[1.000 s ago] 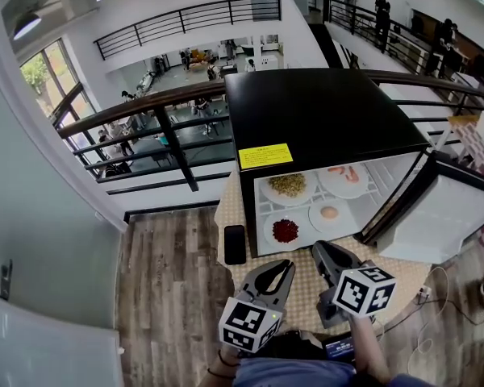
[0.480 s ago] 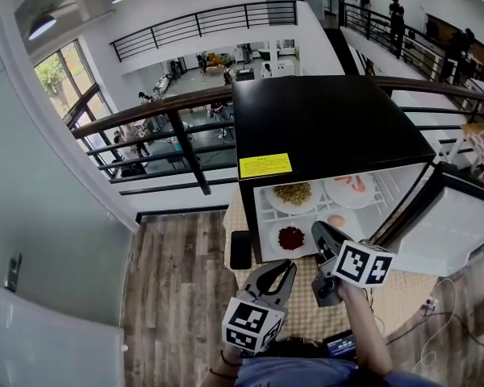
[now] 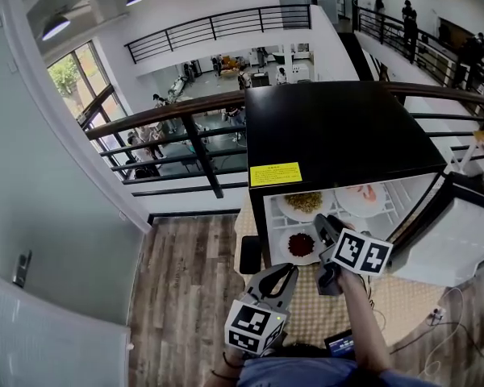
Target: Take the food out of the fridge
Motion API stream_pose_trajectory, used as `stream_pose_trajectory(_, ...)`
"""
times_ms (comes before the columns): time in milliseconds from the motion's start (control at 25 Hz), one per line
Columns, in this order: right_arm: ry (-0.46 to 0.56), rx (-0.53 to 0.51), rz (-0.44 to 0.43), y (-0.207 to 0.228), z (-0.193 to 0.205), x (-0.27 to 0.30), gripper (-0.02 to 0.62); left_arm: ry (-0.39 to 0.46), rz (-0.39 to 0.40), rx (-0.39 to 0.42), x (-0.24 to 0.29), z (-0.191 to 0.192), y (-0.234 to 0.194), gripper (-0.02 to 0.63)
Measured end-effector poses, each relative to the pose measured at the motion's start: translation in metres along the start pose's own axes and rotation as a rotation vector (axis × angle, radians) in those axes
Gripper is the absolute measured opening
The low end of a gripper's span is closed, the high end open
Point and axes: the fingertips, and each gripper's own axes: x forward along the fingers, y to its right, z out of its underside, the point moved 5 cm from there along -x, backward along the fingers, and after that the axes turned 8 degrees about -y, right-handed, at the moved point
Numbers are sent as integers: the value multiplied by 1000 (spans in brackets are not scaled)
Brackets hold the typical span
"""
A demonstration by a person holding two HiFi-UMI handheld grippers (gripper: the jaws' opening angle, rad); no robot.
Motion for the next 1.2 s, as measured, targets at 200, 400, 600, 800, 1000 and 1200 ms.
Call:
stream_pose_trajectory(200,-13,2,29,2,-4,11,172,-5,-17,-6,0,1,-8,20)
stream_pose_trajectory(400,-4,10,47,-1,-8,20,172,-12,-30,-16,-2,2,-16,20)
stream_pose_trajectory(600,-4,6,76,-4,-10,31,162,-12,-53,-25,-4,4,-25,20)
stream_pose_trajectory(800,-5,-43,111,-5,-7,32,123,-11,-64,-29,-8,3,-32,20)
stream_pose_trajectory(1000,3,123,-10,-5,-10,31,123,-5,-63,-50,-9,4,-36,20)
stream_pose_trajectory(1200,-90,264,-67,-7,-4,26,123,0,-36,-55,-7,3,-31,20)
